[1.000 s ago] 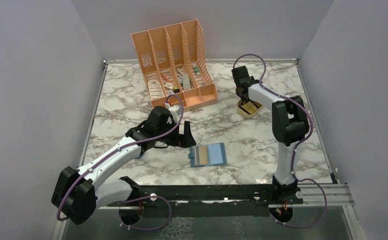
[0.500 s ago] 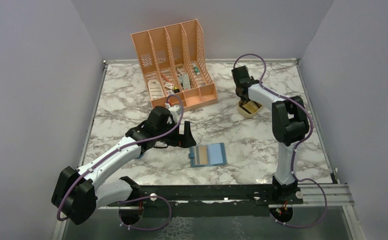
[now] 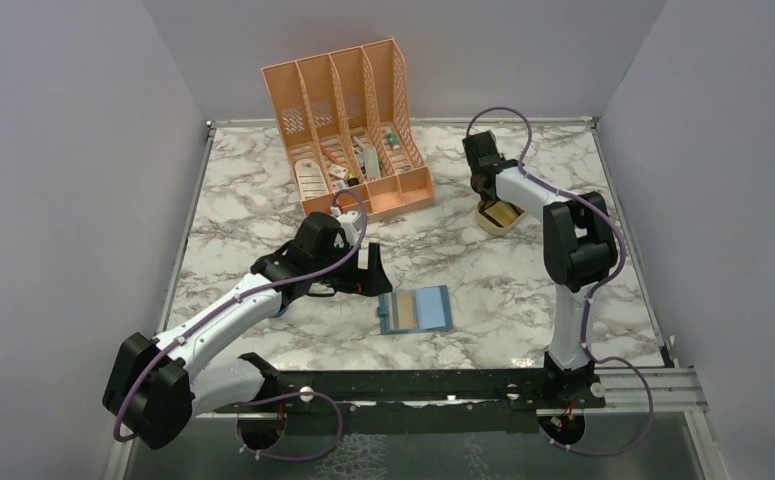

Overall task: Put the credit cards into the card holder
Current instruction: Pick up the credit card from the storage box.

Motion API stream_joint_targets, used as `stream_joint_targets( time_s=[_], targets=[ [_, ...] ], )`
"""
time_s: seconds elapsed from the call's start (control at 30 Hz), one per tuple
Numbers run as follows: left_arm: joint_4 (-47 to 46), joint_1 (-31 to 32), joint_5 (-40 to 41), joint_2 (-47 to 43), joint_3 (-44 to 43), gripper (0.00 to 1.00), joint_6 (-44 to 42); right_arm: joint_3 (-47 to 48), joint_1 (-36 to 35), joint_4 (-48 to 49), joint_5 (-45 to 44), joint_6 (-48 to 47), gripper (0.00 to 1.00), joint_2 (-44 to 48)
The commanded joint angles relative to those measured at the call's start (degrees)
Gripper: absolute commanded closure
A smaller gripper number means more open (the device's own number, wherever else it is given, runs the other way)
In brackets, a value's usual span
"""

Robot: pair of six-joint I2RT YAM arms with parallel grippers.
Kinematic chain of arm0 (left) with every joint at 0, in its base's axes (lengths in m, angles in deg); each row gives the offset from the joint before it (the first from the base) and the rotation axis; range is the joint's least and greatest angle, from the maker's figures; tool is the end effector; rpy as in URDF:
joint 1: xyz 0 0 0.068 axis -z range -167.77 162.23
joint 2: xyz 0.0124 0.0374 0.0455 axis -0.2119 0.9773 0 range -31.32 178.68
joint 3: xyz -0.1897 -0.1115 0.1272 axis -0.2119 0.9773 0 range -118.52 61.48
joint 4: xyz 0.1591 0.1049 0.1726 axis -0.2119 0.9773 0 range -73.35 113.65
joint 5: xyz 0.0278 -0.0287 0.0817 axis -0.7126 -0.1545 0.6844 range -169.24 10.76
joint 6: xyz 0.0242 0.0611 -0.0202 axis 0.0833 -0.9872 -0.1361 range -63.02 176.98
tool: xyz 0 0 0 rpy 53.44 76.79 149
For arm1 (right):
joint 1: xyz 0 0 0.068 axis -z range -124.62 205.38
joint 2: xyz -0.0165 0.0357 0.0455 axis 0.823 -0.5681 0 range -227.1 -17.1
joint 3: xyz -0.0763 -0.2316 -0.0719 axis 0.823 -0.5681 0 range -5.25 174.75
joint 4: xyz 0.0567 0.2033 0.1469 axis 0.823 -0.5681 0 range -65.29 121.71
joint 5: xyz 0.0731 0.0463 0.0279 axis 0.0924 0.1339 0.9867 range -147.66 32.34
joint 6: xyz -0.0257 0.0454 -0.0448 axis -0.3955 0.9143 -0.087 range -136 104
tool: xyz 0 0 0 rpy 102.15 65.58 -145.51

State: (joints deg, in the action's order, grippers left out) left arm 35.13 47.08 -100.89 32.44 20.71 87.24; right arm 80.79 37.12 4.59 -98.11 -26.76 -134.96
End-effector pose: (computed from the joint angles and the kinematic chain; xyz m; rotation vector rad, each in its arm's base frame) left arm 0.1941 -0.1600 0.2111 0.3079 2.4300 -0.9851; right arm 0.4199 0.1007 0.1544 -0.3686 2.4182 -0.8502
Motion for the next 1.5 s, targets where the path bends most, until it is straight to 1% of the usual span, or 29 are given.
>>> stream_joint_targets(
  time_s=[0.0, 0.37, 0.7, 0.9, 1.23, 1.37, 1.47],
  targets=[
    [-1.33, -0.13, -1.6, 0.17, -0.97, 0.09, -0.31, 2.6, 0.6, 0.13, -2.31, 0.3, 0.78, 0.89],
    [-1.51, -0.23, -1.81, 0.22, -0.89, 0.09, -0.27, 3.41, 0.6, -1.6, -1.8, 0.68, 0.86, 0.81],
    [-1.69, -0.22, -1.7, 0.22, -0.55, 0.09, 0.01, 5.58, -0.32, -9.54, 3.74, 4.32, 0.99, 3.14],
    [-1.29, -0.22, -0.64, -0.05, -0.27, 0.12, -0.02, 5.81, -1.63, -16.75, 7.76, 9.72, 0.99, 6.3],
    [-1.38, -0.13, -0.78, 2.75, 0.12, 0.21, 1.7, 3.09, -4.97, -26.87, 10.22, 18.44, 0.99, 16.21],
    [-2.24, -0.1, -1.64, 3.84, 0.63, 0.26, 2.87, 0.25, -6.98, -28.33, 11.63, 20.86, 0.99, 20.61],
    [-3.42, -0.07, -2.54, 4.76, 1.48, 0.3, 4.07, -2.72, -8.74, -26.58, 18.37, 21.74, 0.99, 25.26]
  ],
)
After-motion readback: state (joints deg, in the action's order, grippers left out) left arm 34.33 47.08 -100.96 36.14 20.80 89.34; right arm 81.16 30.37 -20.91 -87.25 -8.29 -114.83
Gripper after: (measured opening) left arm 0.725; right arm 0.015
